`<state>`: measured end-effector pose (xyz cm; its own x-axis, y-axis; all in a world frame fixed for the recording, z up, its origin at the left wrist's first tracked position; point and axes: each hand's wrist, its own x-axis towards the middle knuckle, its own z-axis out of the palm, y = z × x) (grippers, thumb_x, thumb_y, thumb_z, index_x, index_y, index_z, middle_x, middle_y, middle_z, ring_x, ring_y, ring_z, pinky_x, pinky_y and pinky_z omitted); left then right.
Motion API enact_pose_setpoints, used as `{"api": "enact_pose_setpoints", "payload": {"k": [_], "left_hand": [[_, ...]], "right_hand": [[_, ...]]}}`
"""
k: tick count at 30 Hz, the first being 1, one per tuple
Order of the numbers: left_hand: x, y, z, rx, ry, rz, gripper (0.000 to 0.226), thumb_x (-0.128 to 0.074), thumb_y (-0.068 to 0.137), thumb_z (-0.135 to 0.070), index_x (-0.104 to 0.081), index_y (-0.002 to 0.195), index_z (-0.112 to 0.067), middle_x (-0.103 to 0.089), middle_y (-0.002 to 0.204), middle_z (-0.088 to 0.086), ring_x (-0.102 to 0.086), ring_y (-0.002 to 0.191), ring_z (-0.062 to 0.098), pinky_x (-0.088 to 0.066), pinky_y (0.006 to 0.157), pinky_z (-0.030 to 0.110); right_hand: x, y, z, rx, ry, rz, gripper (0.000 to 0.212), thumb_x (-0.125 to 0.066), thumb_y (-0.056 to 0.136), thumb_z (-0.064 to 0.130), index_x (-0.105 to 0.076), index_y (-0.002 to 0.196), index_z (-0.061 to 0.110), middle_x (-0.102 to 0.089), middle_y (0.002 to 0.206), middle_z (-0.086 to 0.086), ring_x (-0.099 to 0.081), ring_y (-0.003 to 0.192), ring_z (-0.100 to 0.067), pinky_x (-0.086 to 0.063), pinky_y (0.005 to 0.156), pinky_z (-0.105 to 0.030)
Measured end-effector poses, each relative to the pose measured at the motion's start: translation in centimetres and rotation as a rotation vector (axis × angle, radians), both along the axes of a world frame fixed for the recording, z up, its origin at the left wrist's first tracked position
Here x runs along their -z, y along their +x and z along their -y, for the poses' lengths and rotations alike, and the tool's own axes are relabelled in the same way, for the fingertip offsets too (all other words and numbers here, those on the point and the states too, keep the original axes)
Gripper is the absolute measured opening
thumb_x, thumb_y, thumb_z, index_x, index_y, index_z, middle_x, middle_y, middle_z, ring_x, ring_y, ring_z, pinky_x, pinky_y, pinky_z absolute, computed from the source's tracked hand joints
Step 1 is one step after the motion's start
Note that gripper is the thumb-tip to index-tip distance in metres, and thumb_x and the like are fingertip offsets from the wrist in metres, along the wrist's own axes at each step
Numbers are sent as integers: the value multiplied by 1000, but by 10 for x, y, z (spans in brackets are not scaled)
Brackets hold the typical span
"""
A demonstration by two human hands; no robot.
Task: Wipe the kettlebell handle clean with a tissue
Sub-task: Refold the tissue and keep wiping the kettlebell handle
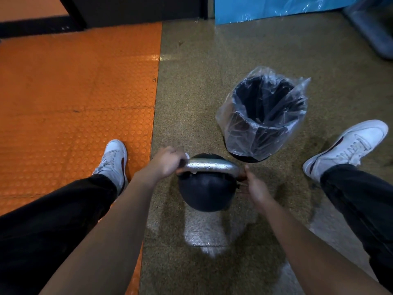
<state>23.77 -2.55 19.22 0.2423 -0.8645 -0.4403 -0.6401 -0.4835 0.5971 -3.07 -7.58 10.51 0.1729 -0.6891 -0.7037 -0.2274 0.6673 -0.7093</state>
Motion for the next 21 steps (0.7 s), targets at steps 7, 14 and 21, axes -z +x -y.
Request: {"api": "enact_pose_setpoints", "payload": {"k": [7, 14, 21], "left_hand": [[-8, 10, -10, -172, -80, -79, 30, -54, 95, -14, -63, 67, -11, -61, 81, 12, -57, 86, 29, -37, 77, 38], [-8, 2, 0, -312, -108, -121, 24, -56, 75, -43, -63, 64, -22, -60, 91, 14, -57, 98, 39, -41, 81, 40], [3, -9, -11, -348, -5, -144, 17, -60, 90, -18, -60, 74, -20, -60, 93, 7, -55, 89, 22, -50, 72, 33]], "right_hand": [[-3, -2, 6, -26, 2, 26, 48, -37, 104, 53, -69, 99, 18, -71, 106, -6, -66, 102, -25, -54, 79, -36], [-1, -1, 5, 6, 11, 53, 53, -38, 103, 54, -68, 116, 12, -70, 111, -7, -65, 105, -26, -54, 80, -37], [-1, -1, 1, 6, 20, 59, 50, -36, 104, 53, -69, 105, 16, -71, 109, -7, -66, 102, -24, -52, 75, -34]]}}
